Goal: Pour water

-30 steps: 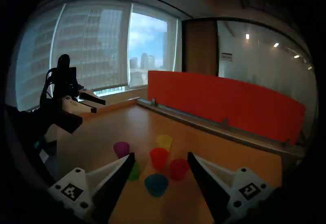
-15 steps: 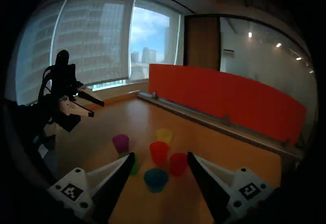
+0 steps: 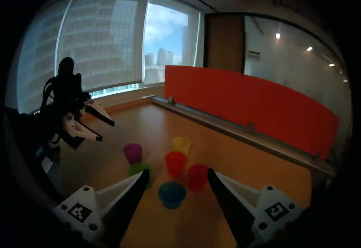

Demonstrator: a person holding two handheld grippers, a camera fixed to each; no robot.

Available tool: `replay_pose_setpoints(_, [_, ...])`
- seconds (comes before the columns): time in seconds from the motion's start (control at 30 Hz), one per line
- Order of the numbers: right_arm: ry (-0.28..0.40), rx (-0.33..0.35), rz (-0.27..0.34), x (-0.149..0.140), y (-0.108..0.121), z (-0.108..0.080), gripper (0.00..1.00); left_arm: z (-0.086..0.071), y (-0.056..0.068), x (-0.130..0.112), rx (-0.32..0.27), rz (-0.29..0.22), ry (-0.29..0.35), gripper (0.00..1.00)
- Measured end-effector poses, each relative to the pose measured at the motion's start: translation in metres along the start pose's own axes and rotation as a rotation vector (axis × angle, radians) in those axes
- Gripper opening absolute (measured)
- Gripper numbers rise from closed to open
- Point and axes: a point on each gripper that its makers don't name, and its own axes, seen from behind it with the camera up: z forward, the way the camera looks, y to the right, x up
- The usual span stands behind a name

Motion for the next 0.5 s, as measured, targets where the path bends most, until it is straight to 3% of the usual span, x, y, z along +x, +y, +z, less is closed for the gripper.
replay_pose_setpoints(0.5, [-0.029, 0.008, -0.005, -0.012, -0.001, 0.007, 1.0, 0.027, 0.017, -0.039, -0.012, 0.024, -0.078, 0.84])
